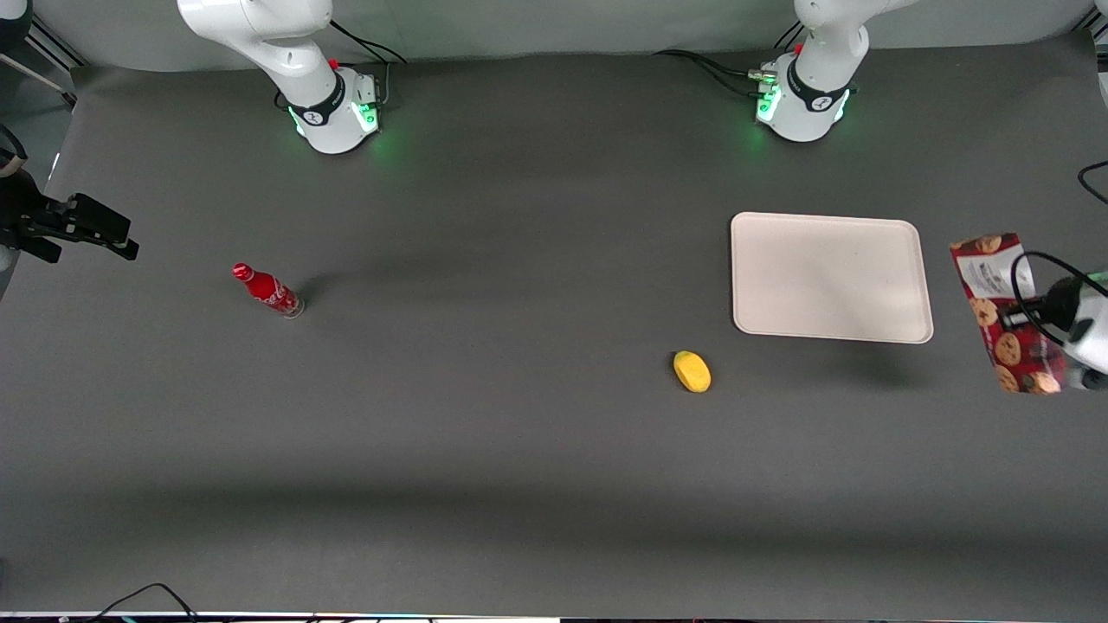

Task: Place red cookie box on tray
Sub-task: 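Lift the cookie box upright and carry it over the white tray, then lower the cookie box onto the tray and open the left gripper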

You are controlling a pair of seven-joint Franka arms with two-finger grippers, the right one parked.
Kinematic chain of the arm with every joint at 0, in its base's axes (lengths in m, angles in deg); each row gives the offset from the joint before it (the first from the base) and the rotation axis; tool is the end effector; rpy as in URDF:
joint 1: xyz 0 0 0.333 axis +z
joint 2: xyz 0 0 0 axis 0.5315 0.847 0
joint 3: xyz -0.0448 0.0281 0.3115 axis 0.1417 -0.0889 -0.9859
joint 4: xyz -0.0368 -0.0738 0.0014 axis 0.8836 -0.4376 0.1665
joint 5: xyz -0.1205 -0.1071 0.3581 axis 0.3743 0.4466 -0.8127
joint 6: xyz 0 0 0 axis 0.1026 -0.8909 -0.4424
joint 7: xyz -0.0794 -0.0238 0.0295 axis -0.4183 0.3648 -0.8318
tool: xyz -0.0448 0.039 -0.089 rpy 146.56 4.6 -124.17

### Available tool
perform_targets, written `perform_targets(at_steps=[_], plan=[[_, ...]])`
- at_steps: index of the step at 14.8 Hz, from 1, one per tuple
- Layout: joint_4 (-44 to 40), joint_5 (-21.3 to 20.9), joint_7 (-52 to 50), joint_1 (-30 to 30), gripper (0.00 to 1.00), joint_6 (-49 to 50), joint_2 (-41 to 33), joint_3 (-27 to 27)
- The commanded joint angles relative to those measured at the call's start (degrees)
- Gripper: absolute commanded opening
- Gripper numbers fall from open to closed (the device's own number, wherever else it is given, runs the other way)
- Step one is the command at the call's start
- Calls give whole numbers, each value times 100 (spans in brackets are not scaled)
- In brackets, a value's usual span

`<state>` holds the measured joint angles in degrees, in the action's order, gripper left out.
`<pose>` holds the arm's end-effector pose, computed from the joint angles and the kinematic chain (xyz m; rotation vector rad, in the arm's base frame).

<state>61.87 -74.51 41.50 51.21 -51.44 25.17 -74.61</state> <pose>0.5968 0.1204 0.4191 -3.0173 -0.2928 0.3838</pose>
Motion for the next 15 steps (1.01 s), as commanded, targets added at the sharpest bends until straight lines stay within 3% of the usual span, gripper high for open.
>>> perform_targets(at_steps=[1, 6, 13, 15], plan=[[1146, -80, 1377, 41, 0, -266, -762, 40], [3131, -80, 1668, 49, 0, -1766, -1623, 233], [4724, -115, 2293, 146, 0, -3911, -1589, 155], [4752, -62, 2250, 181, 0, -3888, -1615, -12]])
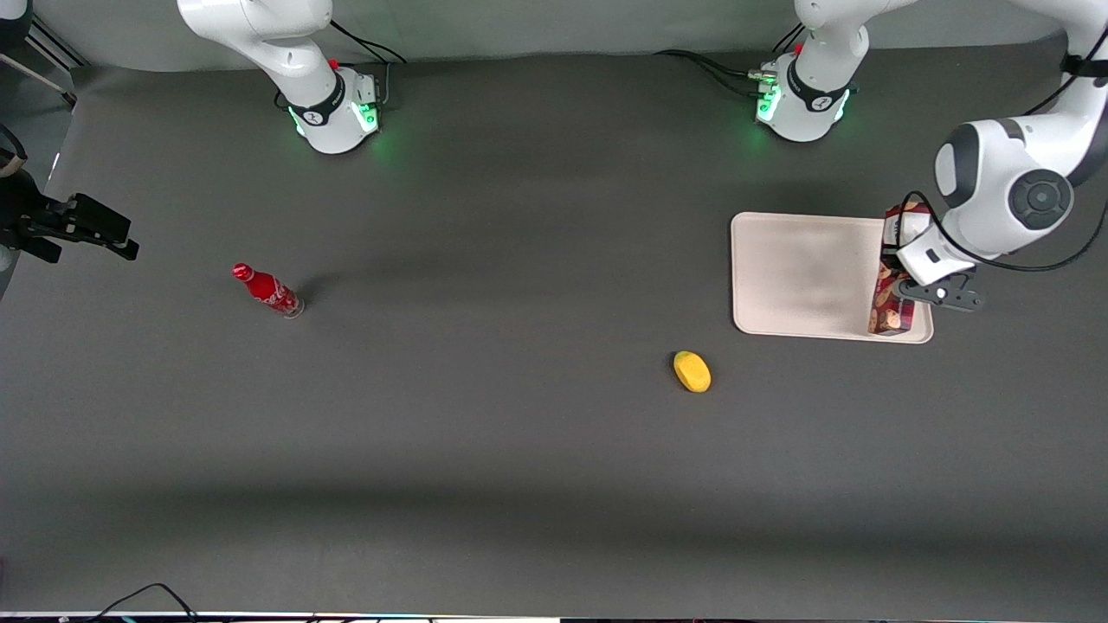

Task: Place red cookie box on tray
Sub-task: 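Lower the cookie box onto the tray and open the left gripper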

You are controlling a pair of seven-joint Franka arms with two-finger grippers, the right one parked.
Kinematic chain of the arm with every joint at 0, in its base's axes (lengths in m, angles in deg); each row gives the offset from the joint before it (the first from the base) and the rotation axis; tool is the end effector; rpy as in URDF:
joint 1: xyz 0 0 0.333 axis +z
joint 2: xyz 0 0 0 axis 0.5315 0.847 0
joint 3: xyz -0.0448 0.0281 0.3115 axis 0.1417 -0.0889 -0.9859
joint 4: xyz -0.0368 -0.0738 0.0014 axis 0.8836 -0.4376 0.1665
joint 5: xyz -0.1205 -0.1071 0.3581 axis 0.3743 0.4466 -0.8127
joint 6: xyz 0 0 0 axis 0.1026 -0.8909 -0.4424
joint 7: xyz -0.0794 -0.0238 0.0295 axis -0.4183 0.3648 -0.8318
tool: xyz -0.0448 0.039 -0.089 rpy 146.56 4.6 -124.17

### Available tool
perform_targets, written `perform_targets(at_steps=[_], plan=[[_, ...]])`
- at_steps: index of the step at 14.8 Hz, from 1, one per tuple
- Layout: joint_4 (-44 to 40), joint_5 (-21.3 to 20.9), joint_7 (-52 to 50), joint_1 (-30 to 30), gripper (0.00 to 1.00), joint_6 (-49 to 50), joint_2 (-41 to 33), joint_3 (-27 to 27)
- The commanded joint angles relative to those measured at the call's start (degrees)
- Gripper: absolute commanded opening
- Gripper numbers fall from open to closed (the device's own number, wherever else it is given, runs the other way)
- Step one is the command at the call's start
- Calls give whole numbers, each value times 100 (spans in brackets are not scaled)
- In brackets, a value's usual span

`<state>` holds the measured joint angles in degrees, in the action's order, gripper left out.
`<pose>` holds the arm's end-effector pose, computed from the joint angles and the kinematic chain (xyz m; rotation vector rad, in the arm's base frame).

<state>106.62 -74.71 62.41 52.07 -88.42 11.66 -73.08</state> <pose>0.4510 0.0707 0.2645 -3.0490 0.3992 0.2579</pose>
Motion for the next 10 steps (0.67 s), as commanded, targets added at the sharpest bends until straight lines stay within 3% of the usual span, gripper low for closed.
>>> perform_targets(at_steps=[1, 8, 10], plan=[[277, -42, 185, 96, 0, -190, -299, -297], [390, 19, 168, 96, 0, -277, -335, -808], [417, 273, 176, 96, 0, -313, -335, -808]])
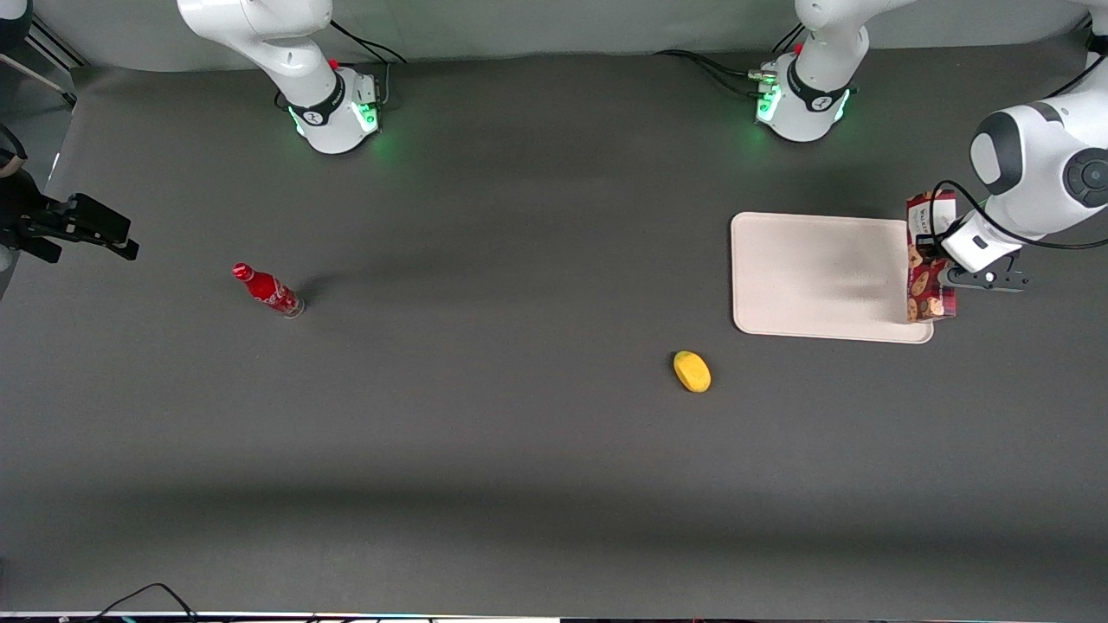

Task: Place red cookie box on tray
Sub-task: 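Lower the cookie box onto the tray and open the left gripper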

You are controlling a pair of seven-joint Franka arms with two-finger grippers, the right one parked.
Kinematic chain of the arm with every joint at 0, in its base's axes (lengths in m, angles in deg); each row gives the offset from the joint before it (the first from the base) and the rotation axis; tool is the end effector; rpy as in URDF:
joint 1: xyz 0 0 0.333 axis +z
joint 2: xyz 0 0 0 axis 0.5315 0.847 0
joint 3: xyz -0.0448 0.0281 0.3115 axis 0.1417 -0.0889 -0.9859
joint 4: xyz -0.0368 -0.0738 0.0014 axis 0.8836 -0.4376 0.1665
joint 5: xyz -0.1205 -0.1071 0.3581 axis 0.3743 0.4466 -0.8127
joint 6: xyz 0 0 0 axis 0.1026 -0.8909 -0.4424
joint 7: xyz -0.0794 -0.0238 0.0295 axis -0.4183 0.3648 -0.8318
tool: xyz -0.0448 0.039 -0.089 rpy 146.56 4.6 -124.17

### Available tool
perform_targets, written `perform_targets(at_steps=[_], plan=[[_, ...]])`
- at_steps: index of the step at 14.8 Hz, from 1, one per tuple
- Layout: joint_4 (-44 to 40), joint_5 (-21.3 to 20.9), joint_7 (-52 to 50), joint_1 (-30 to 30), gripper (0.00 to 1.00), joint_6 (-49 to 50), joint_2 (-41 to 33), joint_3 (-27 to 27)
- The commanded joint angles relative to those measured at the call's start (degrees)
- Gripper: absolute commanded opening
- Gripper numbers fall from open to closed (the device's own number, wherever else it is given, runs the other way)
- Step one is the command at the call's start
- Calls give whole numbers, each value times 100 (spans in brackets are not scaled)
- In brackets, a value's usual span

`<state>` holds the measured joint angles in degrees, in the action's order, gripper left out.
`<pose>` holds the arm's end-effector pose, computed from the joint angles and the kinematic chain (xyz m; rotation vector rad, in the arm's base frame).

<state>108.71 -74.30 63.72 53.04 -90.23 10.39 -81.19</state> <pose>0.4259 0.1380 0.2632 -3.0821 0.1868 0.2413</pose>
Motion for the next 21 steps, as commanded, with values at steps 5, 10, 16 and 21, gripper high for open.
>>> perform_targets(at_steps=[5, 10, 16, 21], plan=[[200, 269, 46, -36, 0, -421, 19, 12], [156, 330, 55, -54, 26, -528, 204, 12], [25, 339, 63, -72, 100, -405, 222, 29], [-729, 339, 63, -177, 100, 550, 214, 73]])
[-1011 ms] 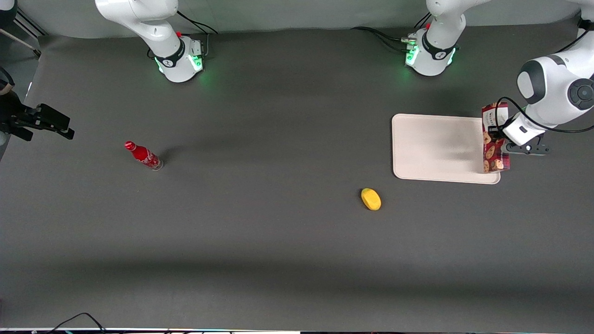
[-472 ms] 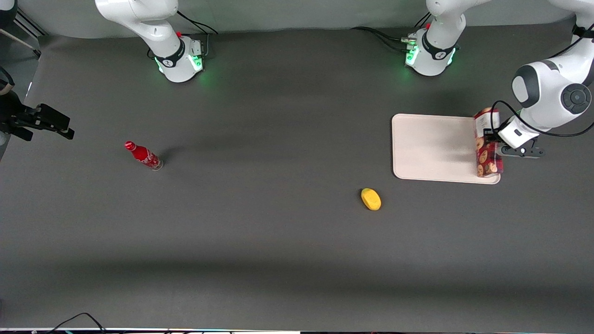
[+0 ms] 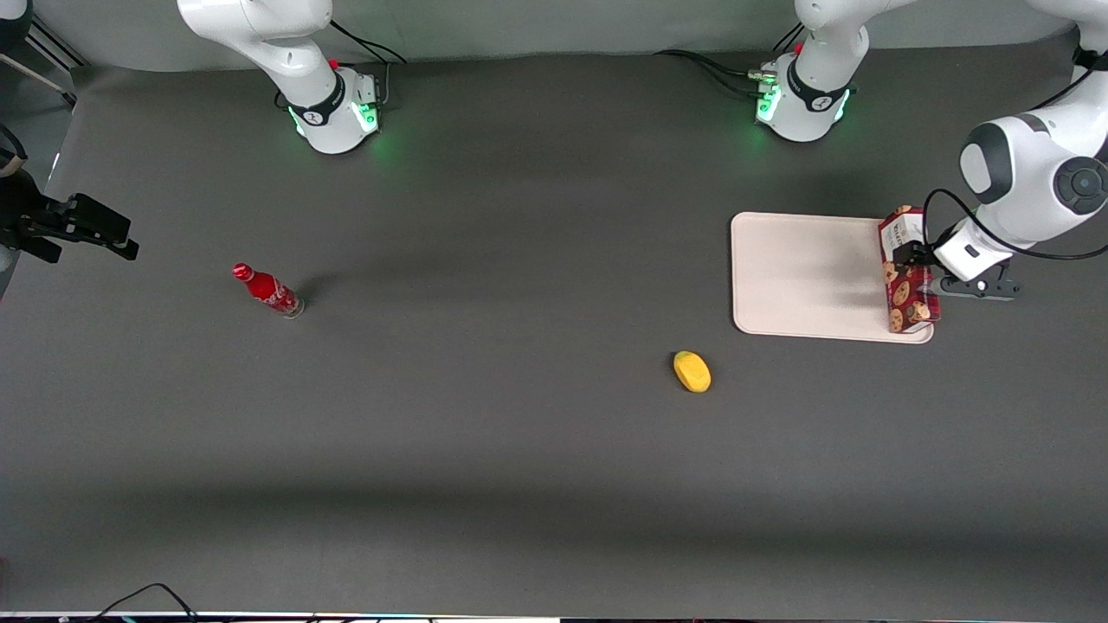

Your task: Place red cookie box on tray

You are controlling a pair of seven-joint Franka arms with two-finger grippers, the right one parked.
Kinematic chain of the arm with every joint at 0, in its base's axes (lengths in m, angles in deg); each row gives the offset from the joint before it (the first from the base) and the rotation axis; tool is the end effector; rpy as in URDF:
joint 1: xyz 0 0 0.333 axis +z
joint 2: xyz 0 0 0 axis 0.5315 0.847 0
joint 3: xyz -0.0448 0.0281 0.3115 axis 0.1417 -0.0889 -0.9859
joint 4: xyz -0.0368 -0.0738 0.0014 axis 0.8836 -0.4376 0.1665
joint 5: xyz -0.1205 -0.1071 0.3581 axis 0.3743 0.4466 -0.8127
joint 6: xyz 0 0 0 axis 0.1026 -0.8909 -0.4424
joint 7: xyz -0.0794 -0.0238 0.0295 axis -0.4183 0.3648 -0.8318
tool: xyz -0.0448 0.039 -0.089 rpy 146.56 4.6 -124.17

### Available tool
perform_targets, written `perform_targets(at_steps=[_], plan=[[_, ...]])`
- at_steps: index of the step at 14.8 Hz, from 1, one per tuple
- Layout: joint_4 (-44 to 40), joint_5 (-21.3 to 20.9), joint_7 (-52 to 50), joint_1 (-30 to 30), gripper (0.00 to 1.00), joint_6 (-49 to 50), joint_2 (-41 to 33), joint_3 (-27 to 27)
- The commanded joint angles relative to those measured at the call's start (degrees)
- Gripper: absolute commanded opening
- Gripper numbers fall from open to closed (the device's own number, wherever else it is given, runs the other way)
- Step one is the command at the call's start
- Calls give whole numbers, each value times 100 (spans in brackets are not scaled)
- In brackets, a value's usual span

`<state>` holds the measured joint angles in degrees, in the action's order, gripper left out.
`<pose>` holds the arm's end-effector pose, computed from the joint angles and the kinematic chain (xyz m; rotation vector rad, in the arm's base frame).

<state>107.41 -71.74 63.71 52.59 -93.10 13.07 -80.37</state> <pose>0.4399 0.1304 0.2539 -3.1101 0.1719 0.1875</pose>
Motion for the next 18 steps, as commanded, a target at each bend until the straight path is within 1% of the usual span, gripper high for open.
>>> perform_targets(at_steps=[1, 4, 6, 7, 10, 11, 12, 13, 14, 16, 18], plan=[[-924, 83, 99, -176, 100, 1276, -63, -8], [-2022, 109, 21, -536, 100, 2253, -107, 1], [-2778, 354, -268, -590, 100, 2842, -116, 71], [-3121, 390, -365, -616, 100, 3158, -133, 88], [-4228, 417, -585, -966, 100, 4326, -169, 89], [-4589, 486, -830, -1246, 100, 4757, -186, 36], [-4923, 487, -1206, -1588, 100, 5161, -186, -156], [-5135, 496, -1497, -1939, 100, 5392, -186, -401], [-5259, 487, -1535, -2169, 100, 5507, -186, -482], [-5296, 504, -1500, -2233, 100, 5543, -282, -456], [-5261, 610, -1518, -2312, 100, 5535, -310, -421]])
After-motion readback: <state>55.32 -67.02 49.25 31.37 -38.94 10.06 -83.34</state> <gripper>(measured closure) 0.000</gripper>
